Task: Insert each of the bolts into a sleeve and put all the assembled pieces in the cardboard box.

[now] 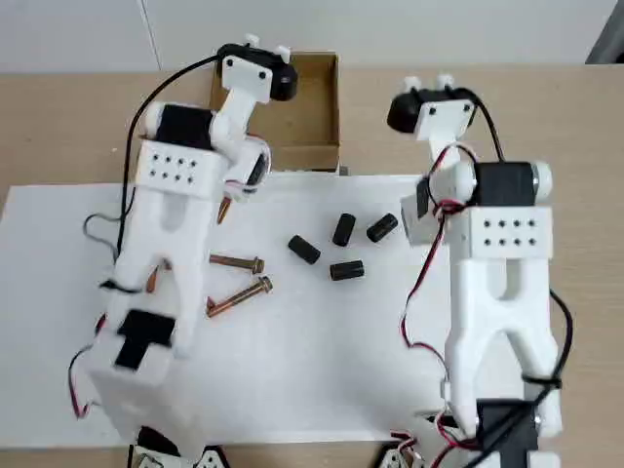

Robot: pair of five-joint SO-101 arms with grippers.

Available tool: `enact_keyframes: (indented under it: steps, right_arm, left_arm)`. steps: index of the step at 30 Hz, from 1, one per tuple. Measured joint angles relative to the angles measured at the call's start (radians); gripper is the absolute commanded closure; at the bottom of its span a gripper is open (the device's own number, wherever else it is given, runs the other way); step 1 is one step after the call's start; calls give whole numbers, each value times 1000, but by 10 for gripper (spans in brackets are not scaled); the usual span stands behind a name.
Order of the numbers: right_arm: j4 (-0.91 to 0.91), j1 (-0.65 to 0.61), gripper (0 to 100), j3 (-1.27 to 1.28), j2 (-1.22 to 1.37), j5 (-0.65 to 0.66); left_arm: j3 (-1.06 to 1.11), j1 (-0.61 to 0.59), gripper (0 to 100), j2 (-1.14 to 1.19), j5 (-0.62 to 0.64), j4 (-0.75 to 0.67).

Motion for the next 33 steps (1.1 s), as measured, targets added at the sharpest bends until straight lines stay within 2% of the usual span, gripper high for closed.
enact_keyframes:
  steps: [6, 10, 14, 21, 25, 33]
  right_arm:
    - [-14, 0, 995, 164, -137, -5]
    - [-74, 0, 995, 247, -201, -83]
    - [-167, -26, 995, 324, -235, -163]
    - [-373, -181, 995, 471, -287, -218]
    - [-477, -244, 995, 542, -325, -292]
    - [-624, -376, 995, 644, -345, -316]
  left_arm:
    - [150, 0, 995, -233, 0, 0]
    - [239, 0, 995, -339, 21, -44]
    - [341, 0, 995, -413, 130, -144]
    - [571, 0, 995, -542, 373, -371]
    - [717, 0, 995, -629, 454, -496]
    - [934, 0, 995, -804, 591, -675]
